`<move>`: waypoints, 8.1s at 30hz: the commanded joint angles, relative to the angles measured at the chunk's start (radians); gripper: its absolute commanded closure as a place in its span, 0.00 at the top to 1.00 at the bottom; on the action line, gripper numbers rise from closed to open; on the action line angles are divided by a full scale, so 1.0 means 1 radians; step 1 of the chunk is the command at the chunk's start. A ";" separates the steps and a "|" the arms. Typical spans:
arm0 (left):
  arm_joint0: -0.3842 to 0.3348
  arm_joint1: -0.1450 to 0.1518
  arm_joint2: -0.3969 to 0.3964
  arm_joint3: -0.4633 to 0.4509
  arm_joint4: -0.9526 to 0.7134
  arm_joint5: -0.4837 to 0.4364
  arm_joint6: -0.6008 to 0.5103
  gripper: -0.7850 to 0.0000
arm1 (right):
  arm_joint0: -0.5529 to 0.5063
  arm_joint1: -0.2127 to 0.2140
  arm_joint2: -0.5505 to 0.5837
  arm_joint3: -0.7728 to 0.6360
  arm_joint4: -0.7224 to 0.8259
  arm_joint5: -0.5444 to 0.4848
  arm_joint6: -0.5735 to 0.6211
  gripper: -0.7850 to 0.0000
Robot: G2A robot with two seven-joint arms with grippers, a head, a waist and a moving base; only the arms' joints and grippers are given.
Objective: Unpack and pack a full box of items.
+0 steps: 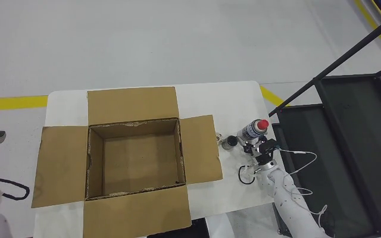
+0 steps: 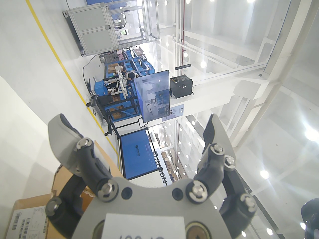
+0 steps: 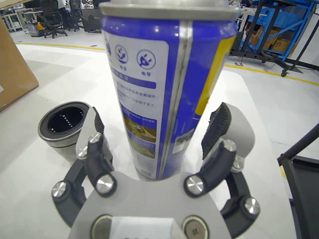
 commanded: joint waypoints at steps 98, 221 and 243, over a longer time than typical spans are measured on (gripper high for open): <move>0.000 0.000 0.000 0.000 0.000 0.000 0.000 1.00 | 0.003 0.006 -0.021 -0.002 0.267 -0.039 0.129 1.00; 0.000 0.000 0.000 0.000 0.000 0.000 0.000 1.00 | -0.077 0.042 -0.436 -1.352 -0.021 -0.009 1.424 0.00; 0.000 0.000 0.000 0.000 0.000 0.000 0.000 1.00 | 0.234 -0.050 -0.770 -1.161 -0.023 0.124 1.766 0.00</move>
